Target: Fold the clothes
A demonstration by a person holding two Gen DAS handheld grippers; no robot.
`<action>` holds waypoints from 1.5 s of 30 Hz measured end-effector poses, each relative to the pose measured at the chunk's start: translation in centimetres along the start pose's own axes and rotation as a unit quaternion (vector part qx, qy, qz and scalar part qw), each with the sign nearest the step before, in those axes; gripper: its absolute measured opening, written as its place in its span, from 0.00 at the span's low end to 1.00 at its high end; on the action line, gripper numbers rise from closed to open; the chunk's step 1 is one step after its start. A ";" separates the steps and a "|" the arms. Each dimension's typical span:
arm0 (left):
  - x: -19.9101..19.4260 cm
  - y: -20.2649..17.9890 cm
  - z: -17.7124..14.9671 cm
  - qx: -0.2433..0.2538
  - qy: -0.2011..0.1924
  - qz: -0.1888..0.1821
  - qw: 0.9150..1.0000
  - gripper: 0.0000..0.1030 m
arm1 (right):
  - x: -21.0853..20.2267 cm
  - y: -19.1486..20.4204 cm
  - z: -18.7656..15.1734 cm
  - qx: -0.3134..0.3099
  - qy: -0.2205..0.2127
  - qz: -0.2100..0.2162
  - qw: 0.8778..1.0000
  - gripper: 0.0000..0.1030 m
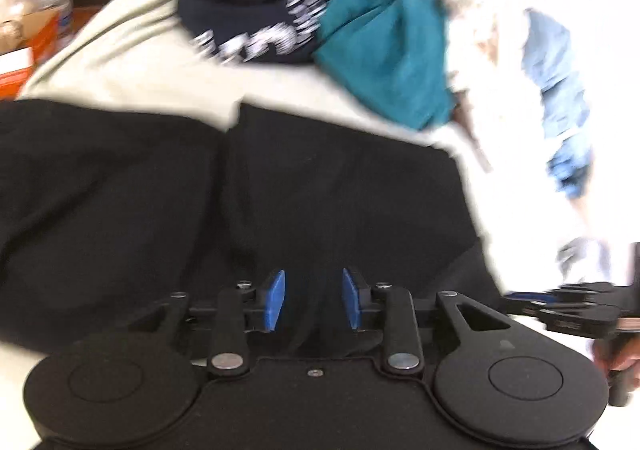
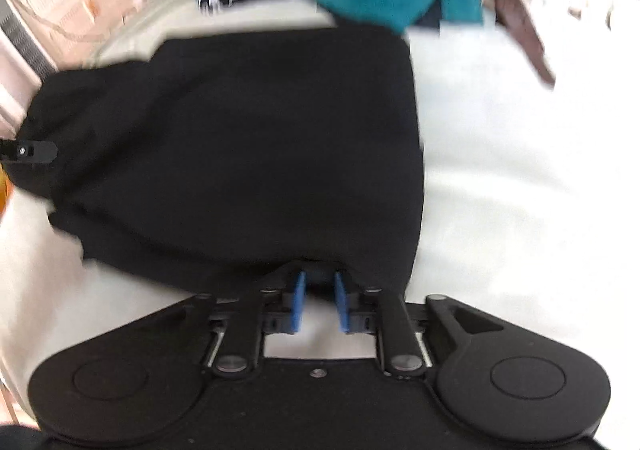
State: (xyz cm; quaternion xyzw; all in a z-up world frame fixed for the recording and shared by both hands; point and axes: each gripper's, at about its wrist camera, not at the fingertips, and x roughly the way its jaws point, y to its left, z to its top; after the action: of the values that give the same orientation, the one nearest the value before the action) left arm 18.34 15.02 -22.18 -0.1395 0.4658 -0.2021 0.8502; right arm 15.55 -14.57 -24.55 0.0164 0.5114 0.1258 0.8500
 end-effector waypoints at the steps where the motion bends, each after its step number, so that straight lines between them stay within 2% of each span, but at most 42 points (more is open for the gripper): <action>1: 0.8 -0.4 -0.1 0.001 0.005 -0.001 1.000 0.34 | 0.4 0.2 0.9 0.002 -0.013 0.005 1.000 0.34; 5: 4.8 -2.1 -1.3 0.019 0.039 0.007 0.999 0.34 | 1.8 1.5 4.1 0.012 -0.063 0.026 0.998 0.36; 6: 5.5 -2.3 -1.6 0.019 0.048 0.010 0.999 0.34 | 1.9 1.8 3.9 0.013 -0.067 0.026 0.997 0.42; 7: 6.2 -2.3 -2.1 0.024 0.058 0.017 0.998 0.34 | 2.7 2.4 4.0 0.008 -0.065 0.025 0.998 0.45; 11: 8.0 -1.6 -2.9 0.049 0.082 0.049 0.994 0.32 | 7.4 2.5 3.1 -0.003 -0.014 0.005 1.000 0.43; 13: 8.3 -0.8 -2.9 0.048 0.086 0.061 0.993 0.32 | 7.5 1.8 2.0 -0.001 -0.012 -0.006 1.000 0.43; 15: 8.3 -0.1 -3.0 0.051 0.087 0.072 0.992 0.22 | 7.4 1.3 1.1 0.003 -0.011 -0.013 1.000 0.43; 17: 8.3 0.7 -3.1 0.042 0.089 0.073 0.992 0.22 | 6.8 0.2 0.3 0.017 -0.010 -0.014 1.000 0.43; 20: 8.0 0.9 -2.6 0.035 0.086 0.084 0.992 0.21 | 6.3 -0.2 -0.2 0.006 -0.007 -0.025 1.000 0.43; 22: 7.1 0.7 -2.0 0.030 0.068 0.079 0.994 0.30 | 5.5 0.1 0.1 0.003 -0.013 -0.030 0.999 0.43; 23: 6.7 0.7 -1.9 0.030 0.057 0.079 0.995 0.46 | 4.9 0.4 0.6 0.001 -0.019 -0.031 0.999 0.43; 24: 6.5 0.7 -1.8 0.030 0.048 0.079 0.995 0.55 | 4.4 1.0 0.9 -0.008 -0.029 -0.023 0.999 0.44; 27: 7.2 1.6 -2.1 0.033 0.062 0.102 0.992 0.54 | 4.1 2.9 1.7 -0.037 -0.046 -0.011 0.998 0.53; 29: 7.8 2.3 -2.8 0.039 0.064 0.105 0.992 0.55 | 5.3 3.7 1.7 -0.045 -0.038 -0.009 0.998 0.53; 31: 8.1 2.5 -3.4 0.055 0.058 0.102 0.992 0.55 | 7.0 3.4 1.4 -0.022 -0.011 -0.012 1.000 0.53; 34: 8.1 2.6 -3.5 0.046 0.054 0.097 0.993 0.57 | 7.7 2.5 0.3 0.020 -0.007 -0.006 1.000 0.55; 35: 7.9 2.7 -3.4 0.036 0.054 0.093 0.994 0.57 | 7.7 2.3 -0.1 0.032 -0.011 -0.004 0.999 0.56; 38: 6.3 3.7 -2.9 -0.018 0.049 0.073 0.996 0.57 | 7.5 3.0 -0.5 0.009 0.000 -0.022 1.000 0.61; 39: 5.6 4.0 -2.9 -0.031 0.044 0.070 0.996 0.60 | 7.4 3.3 -0.6 0.002 0.006 -0.031 1.000 0.62; 42: 2.1 5.8 -3.5 -0.075 -0.001 0.100 0.992 0.71 | 6.7 4.4 -1.1 -0.017 0.021 -0.050 0.998 0.63; 43: 0.8 6.6 -3.9 -0.091 -0.018 0.112 0.989 0.72 | 6.2 4.8 -1.2 -0.020 0.017 -0.053 0.998 0.64; 44: -0.1 7.4 -4.3 -0.105 -0.028 0.118 0.987 0.78 | 5.7 5.1 -1.3 -0.022 0.013 -0.056 0.998 0.66; 45: -0.9 8.1 -4.8 -0.118 -0.036 0.122 0.985 0.84 | 5.2 5.4 -1.2 -0.021 0.002 -0.060 0.998 0.71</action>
State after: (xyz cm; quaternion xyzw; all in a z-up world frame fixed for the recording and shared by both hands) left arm 15.52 22.34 -27.49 -0.1888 0.4686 -0.0354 0.8622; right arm 15.72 -8.23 -28.76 -0.0328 0.5101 0.0854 0.8552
